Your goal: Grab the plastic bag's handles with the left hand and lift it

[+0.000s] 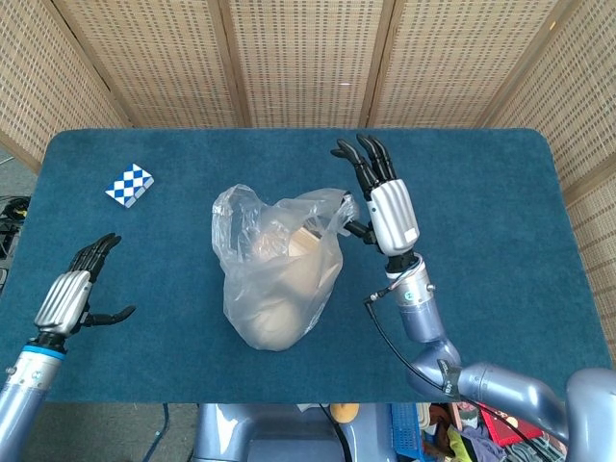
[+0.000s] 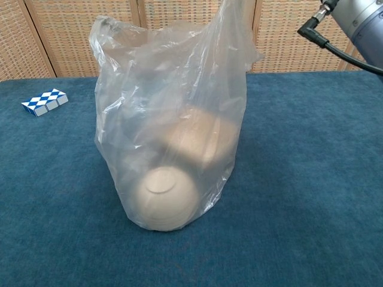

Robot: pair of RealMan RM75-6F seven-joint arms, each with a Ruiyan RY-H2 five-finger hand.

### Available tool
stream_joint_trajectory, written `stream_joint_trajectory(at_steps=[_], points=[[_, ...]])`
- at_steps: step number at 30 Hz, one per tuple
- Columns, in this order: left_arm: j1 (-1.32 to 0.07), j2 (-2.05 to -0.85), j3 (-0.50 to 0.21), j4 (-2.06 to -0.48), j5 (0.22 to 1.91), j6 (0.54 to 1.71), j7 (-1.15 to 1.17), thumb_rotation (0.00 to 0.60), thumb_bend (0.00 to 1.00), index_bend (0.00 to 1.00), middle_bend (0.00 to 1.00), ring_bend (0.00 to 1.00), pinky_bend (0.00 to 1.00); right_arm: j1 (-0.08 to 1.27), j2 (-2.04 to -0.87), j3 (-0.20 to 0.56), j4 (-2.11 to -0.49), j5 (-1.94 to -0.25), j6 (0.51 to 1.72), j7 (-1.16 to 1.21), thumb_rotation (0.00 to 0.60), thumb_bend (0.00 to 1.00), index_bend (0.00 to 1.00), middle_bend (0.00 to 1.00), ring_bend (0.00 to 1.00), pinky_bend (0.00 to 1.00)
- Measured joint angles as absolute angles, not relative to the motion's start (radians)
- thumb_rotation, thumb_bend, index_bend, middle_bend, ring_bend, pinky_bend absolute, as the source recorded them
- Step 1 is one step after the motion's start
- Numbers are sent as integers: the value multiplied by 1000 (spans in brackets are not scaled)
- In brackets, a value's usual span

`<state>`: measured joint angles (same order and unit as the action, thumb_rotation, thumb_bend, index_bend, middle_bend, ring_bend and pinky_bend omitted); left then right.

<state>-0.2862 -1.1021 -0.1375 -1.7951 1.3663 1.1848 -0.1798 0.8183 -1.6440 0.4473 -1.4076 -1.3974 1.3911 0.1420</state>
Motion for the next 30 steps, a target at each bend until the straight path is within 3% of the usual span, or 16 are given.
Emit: stream_joint_trajectory(at_steps=[6, 17, 23, 30], points=[[-332, -1096, -144, -1794, 1407, 1123, -326, 600, 218, 0, 0, 0, 0, 809, -1628, 425, -1419, -1424, 1399, 132, 600, 835, 0, 244, 30, 8], [-485, -1055, -151, -1777, 1523, 934, -907, 600, 185, 0, 0, 0, 0, 807, -1617, 419, -1442, -1435, 1404, 114, 600, 836, 0, 244, 30, 8], [-590, -1057, -150, -1712, 1572, 840, -1181, 600, 153, 0, 0, 0, 0, 806, -1619, 416, -1447, -1431, 1401, 115, 600, 836, 0, 244, 30, 8], [-698, -1090, -134, -1612, 1651, 808, -1467, 600, 149, 0, 0, 0, 0, 807, -1611, 399, -1454, -1461, 1403, 105, 600, 837, 0, 245, 30, 7]])
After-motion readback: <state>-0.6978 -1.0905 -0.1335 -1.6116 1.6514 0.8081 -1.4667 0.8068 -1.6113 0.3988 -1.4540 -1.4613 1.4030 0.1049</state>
